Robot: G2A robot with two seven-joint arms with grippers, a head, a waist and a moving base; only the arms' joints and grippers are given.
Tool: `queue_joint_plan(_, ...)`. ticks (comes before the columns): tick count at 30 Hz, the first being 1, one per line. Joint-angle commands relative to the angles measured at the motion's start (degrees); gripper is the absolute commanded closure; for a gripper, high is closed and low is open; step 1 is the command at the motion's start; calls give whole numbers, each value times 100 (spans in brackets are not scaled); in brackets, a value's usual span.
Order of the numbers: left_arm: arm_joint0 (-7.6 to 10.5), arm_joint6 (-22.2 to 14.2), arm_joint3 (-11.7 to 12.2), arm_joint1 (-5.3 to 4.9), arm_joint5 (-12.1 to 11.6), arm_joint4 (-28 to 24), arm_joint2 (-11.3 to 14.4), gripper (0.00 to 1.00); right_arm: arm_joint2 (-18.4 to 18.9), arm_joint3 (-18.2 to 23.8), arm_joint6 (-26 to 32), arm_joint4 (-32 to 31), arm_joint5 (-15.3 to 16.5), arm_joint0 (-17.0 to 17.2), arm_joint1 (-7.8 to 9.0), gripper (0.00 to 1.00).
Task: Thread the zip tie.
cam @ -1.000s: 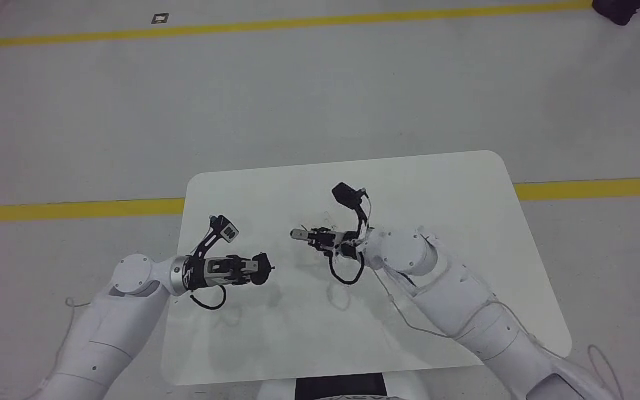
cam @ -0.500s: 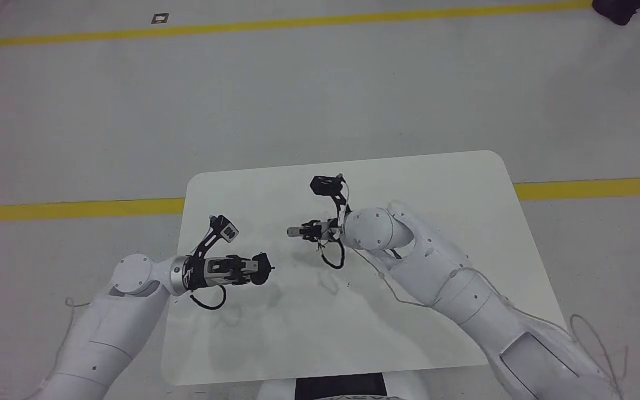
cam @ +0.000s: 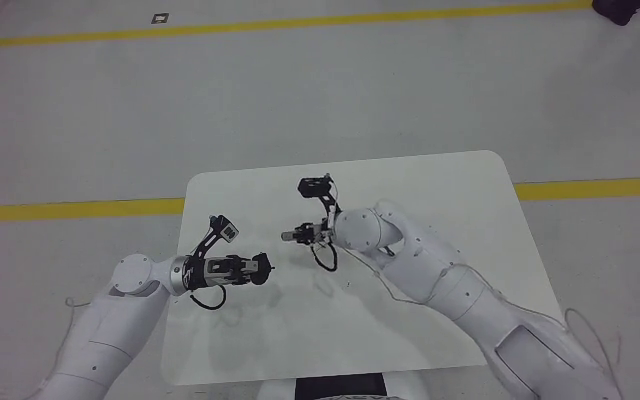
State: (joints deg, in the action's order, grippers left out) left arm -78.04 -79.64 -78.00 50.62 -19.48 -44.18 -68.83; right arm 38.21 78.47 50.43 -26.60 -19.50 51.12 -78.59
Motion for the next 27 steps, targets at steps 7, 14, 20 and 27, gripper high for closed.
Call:
queue_joint_plan(7,0,0,0,0,0,0,0,100,-10,-269,304,-51,2,-112,-69,56)
queue_joint_plan(14,0,0,0,0,0,0,0,100,84,-330,448,-103,169,-86,-47,62)
queue_joint_plan(20,0,0,0,0,0,0,0,100,91,-519,463,-185,160,-133,-69,64)
queue_joint_plan(27,0,0,0,0,0,0,0,100,-205,-965,267,-201,2,-294,-268,74)
